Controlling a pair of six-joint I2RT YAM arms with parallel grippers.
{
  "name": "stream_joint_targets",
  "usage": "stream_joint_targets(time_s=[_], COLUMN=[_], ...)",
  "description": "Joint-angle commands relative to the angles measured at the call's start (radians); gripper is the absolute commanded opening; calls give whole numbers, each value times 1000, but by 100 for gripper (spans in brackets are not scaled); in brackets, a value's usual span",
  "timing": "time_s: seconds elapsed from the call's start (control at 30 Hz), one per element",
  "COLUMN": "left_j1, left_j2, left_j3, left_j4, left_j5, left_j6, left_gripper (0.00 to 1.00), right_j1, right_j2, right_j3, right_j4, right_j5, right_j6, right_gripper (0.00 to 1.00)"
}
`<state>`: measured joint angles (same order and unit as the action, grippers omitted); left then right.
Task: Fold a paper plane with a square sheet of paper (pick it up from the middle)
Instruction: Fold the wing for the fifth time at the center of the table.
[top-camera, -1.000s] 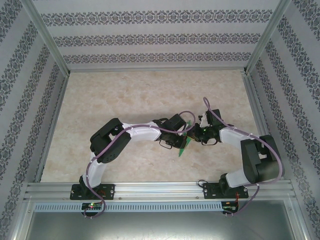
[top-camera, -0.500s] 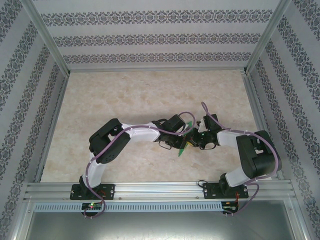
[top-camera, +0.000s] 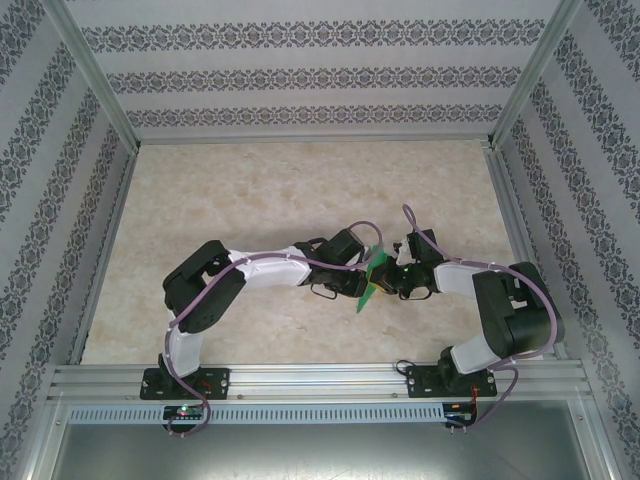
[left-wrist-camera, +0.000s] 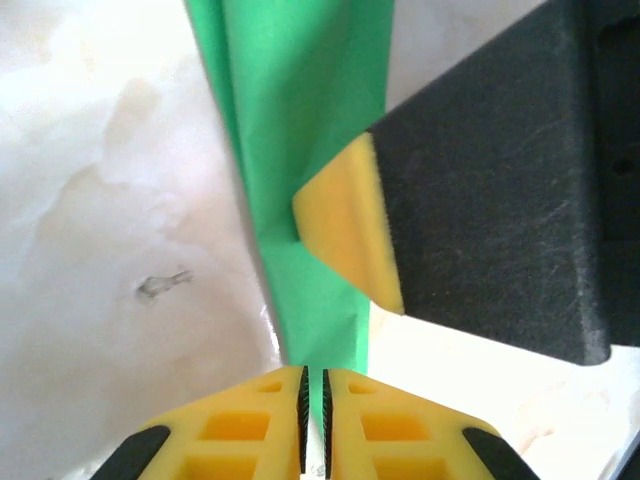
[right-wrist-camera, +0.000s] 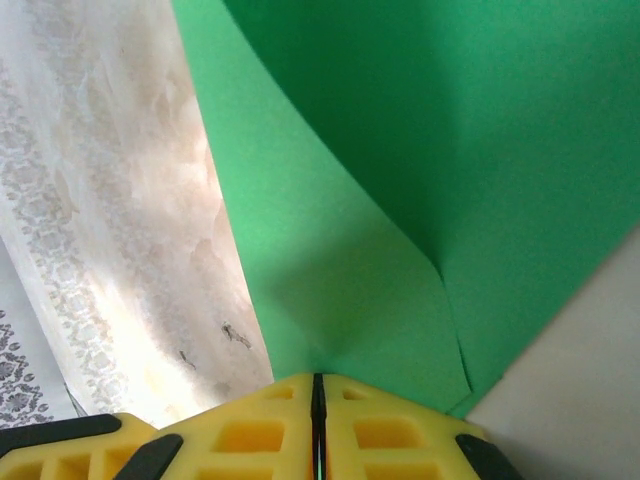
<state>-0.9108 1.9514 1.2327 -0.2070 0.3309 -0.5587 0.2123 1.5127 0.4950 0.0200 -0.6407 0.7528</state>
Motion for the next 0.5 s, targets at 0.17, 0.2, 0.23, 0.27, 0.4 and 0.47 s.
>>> stream_joint_targets(time_s=[0.17, 0.2, 0.23, 0.27, 0.4, 0.47], left_j1=[-45, -48, -49, -51, -50, -51], left_j2=[-25, -22, -17, -15, -17, -16], left_j3=[-38, -35, -33, -35, -33, -29], left_j4=[-22, -22, -19, -16, 5, 8], left_j5=[-51, -50, -49, -49, -43, -45], left_j6=[-43, -43, -43, -42, -47, -48], left_gripper=[14, 14, 14, 14, 14, 15], right_j1=[-8, -9, -9, -9, -9, -10], right_j2=[9, 9, 8, 7, 4, 1], right_j3=[-48, -49, -50, -50, -56, -58], right_j4=[-86, -86, -86, -85, -80, -79], right_j5=[122, 121, 119, 119, 117, 116], right_j6=[-20, -20, -20, -20, -17, -16], right_gripper=[10, 10, 10, 10, 10, 10])
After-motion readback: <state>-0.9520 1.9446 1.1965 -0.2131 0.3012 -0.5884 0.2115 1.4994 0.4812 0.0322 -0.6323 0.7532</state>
